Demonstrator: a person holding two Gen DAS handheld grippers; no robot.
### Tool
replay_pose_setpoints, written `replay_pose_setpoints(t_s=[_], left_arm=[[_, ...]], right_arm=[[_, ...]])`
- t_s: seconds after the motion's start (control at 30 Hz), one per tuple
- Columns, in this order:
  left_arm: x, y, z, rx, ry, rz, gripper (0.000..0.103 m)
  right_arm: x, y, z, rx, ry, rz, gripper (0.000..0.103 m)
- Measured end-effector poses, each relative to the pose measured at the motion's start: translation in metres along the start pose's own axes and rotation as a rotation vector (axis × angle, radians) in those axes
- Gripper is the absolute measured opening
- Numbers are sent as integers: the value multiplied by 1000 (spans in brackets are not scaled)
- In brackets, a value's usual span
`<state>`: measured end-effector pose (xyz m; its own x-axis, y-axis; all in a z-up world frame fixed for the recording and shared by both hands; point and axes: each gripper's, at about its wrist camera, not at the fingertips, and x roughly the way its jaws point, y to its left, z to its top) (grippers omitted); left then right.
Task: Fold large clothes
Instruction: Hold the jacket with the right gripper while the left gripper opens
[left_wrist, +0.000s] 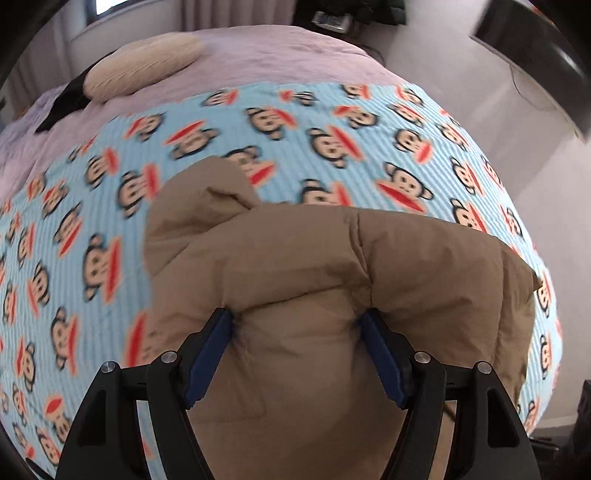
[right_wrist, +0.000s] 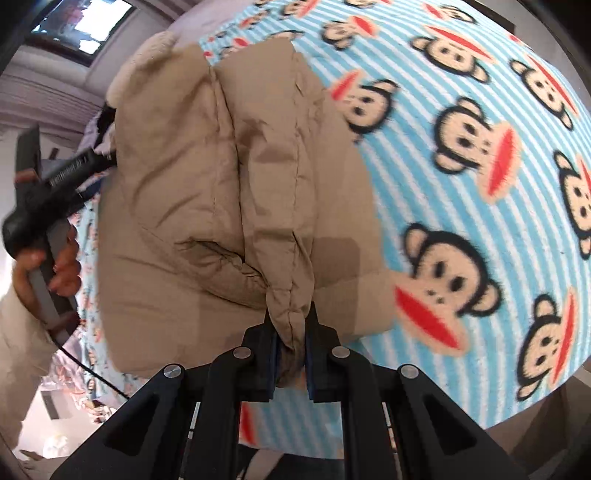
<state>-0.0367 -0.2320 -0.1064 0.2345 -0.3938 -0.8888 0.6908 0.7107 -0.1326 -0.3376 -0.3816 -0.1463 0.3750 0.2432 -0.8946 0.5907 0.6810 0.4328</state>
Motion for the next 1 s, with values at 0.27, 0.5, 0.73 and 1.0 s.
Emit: replay_pose_setpoints(t_s=[0.27,0.5,0.73,1.0], left_arm=[[22,-24,11,17,19,41,73],[27,-28,11,16,14,70,73],[36,-28,11,0,6,102,75],[23,-29,10,8,16,116,75]], right_arm=[[-74,-35,13,87,-135,5,18],[-84,6,77,-33,-232,74,50],[16,13,135,7,-162,-14,15],[37,1,133,15,-94,-35,14]])
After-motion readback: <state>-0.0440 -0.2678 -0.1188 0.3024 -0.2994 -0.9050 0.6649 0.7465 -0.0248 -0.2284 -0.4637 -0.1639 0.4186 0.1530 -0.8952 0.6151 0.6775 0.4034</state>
